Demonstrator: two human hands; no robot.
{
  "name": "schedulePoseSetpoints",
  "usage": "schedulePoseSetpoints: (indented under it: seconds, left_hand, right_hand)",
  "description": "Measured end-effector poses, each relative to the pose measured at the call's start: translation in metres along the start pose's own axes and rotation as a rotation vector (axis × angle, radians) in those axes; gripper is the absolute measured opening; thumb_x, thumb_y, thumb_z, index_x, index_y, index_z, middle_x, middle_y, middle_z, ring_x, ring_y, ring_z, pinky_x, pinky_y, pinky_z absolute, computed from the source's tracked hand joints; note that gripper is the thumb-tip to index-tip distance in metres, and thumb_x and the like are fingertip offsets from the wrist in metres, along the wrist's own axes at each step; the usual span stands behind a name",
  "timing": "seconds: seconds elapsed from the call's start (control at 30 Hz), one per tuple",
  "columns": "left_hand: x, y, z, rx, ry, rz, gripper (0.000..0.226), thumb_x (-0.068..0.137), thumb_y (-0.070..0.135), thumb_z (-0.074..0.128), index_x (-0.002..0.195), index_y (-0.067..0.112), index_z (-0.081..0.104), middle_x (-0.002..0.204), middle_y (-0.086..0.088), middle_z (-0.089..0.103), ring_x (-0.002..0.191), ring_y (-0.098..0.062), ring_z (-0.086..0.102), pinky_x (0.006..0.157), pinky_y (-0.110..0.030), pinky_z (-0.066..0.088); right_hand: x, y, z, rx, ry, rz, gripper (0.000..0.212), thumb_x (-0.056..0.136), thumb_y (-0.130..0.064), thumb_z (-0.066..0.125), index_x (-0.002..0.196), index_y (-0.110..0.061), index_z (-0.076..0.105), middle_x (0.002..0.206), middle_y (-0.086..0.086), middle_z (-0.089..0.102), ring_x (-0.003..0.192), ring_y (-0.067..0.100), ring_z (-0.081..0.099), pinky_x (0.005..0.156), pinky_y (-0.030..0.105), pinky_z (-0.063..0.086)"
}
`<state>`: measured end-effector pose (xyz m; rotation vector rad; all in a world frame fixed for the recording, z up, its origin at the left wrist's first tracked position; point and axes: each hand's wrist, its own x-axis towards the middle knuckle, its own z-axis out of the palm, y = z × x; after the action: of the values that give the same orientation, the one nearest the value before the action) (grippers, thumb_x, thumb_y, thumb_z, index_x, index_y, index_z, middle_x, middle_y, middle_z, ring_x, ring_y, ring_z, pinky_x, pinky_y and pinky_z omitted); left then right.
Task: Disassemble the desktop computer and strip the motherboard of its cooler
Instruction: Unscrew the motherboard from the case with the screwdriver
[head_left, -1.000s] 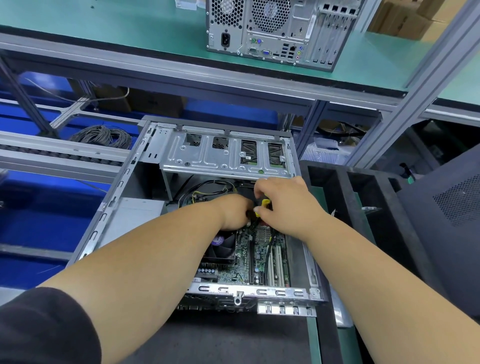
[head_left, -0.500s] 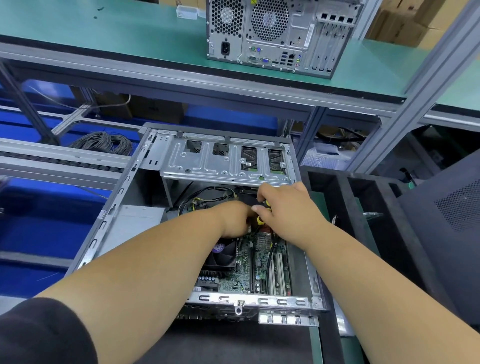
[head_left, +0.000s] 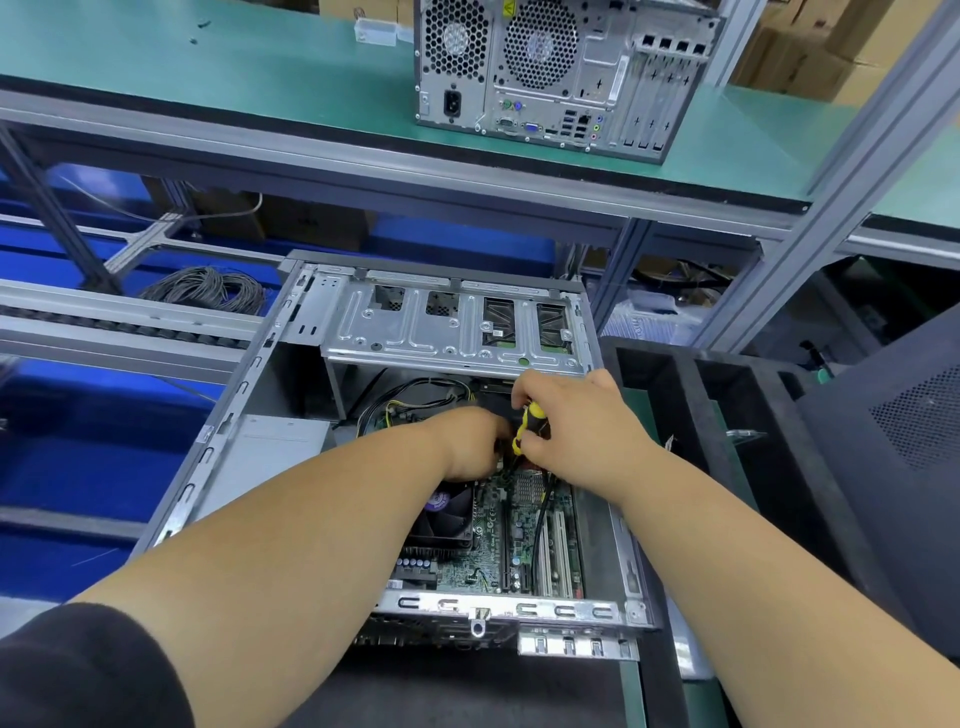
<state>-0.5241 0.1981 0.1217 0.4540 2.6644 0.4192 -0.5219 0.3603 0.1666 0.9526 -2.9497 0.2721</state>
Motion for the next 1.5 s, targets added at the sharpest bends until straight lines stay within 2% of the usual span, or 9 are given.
schedulePoseSetpoints:
  seconds: [0.2, 0.53, 0.67, 0.77, 0.9, 1.03, 1.2, 1.37, 1.5]
  left_hand:
    - [0.000, 0.001, -0.001, 0.015, 0.001, -0.013, 0.007, 0.089, 0.013, 0.052, 0.094, 0.017, 0.054, 0.086, -0.007, 0.056, 0.075, -0.025, 0.050, 0.063, -0.028, 0.037]
    - [0.000, 0.000, -0.002, -0.054, -0.003, 0.005, 0.023, 0.087, 0.009, 0.054, 0.102, 0.024, 0.064, 0.072, 0.009, 0.048, 0.076, -0.019, 0.049, 0.066, -0.024, 0.037]
    - [0.001, -0.001, -0.001, -0.063, -0.007, 0.013, 0.020, 0.085, 0.010, 0.058, 0.090, 0.030, 0.056, 0.068, 0.015, 0.047, 0.075, -0.018, 0.049, 0.062, -0.023, 0.037]
    - [0.003, -0.003, 0.000, -0.073, -0.012, 0.017, 0.025, 0.079, 0.021, 0.072, 0.086, 0.031, 0.050, 0.075, 0.011, 0.053, 0.076, -0.017, 0.051, 0.066, -0.024, 0.042]
    - [0.006, -0.007, 0.002, -0.160, 0.008, 0.028, 0.020, 0.074, 0.033, 0.080, 0.086, 0.030, 0.065, 0.075, 0.015, 0.057, 0.074, -0.013, 0.056, 0.066, -0.023, 0.045]
    - [0.006, -0.009, 0.002, -0.153, 0.081, 0.015, 0.016, 0.080, 0.037, 0.076, 0.081, 0.031, 0.060, 0.070, 0.015, 0.054, 0.068, -0.012, 0.051, 0.054, -0.017, 0.032]
    - [0.003, -0.008, 0.001, -0.156, 0.079, 0.004, 0.010, 0.082, 0.033, 0.074, 0.080, 0.028, 0.065, 0.069, 0.014, 0.057, 0.066, -0.009, 0.052, 0.055, -0.019, 0.033]
    - [-0.005, -0.005, -0.007, -0.117, 0.088, -0.012, 0.009, 0.090, 0.027, 0.065, 0.093, 0.024, 0.073, 0.087, 0.009, 0.069, 0.078, -0.006, 0.056, 0.072, -0.021, 0.042]
    - [-0.024, 0.011, -0.028, -0.472, -0.025, 0.075, 0.014, 0.092, 0.015, 0.063, 0.088, 0.024, 0.073, 0.081, 0.008, 0.074, 0.073, 0.006, 0.064, 0.071, -0.011, 0.046]
  right_hand:
    - [0.001, -0.004, -0.001, -0.067, -0.017, -0.013, 0.024, 0.090, -0.050, 0.050, 0.097, -0.028, 0.043, 0.075, -0.009, 0.053, 0.080, 0.022, 0.052, 0.089, 0.039, 0.029]
    - [-0.004, -0.004, 0.000, 0.017, 0.147, 0.065, 0.012, 0.089, -0.034, 0.056, 0.087, -0.023, 0.051, 0.055, -0.008, 0.039, 0.063, 0.020, 0.042, 0.089, 0.037, 0.031]
    - [-0.006, -0.006, -0.003, 0.048, 0.162, 0.085, 0.010, 0.087, -0.031, 0.056, 0.085, -0.023, 0.050, 0.055, -0.007, 0.041, 0.061, 0.019, 0.042, 0.090, 0.039, 0.033]
    - [-0.009, -0.007, -0.010, 0.220, 0.251, 0.167, 0.009, 0.085, -0.024, 0.055, 0.079, -0.022, 0.049, 0.053, -0.004, 0.043, 0.058, 0.015, 0.041, 0.083, 0.036, 0.035]
    - [-0.012, -0.010, -0.017, 0.299, 0.317, 0.233, 0.009, 0.083, -0.020, 0.056, 0.077, -0.019, 0.050, 0.055, -0.002, 0.047, 0.061, 0.017, 0.044, 0.069, 0.031, 0.029]
    - [-0.012, -0.009, -0.016, 0.296, 0.352, 0.247, 0.010, 0.082, -0.018, 0.057, 0.075, -0.018, 0.049, 0.052, -0.002, 0.044, 0.055, 0.018, 0.040, 0.081, 0.037, 0.040]
    - [-0.015, -0.009, -0.019, 0.296, 0.376, 0.265, 0.010, 0.083, -0.019, 0.057, 0.076, -0.018, 0.050, 0.054, -0.002, 0.047, 0.057, 0.020, 0.044, 0.087, 0.039, 0.039]
    - [-0.026, -0.006, -0.050, 0.284, 0.497, 0.284, 0.011, 0.079, -0.021, 0.057, 0.073, -0.021, 0.049, 0.053, 0.000, 0.048, 0.053, 0.016, 0.042, 0.065, 0.031, 0.031]
    - [-0.040, 0.010, -0.089, 0.345, 0.684, 0.336, 0.008, 0.075, -0.027, 0.053, 0.071, -0.022, 0.049, 0.052, -0.005, 0.045, 0.050, 0.009, 0.041, 0.047, 0.022, 0.027]
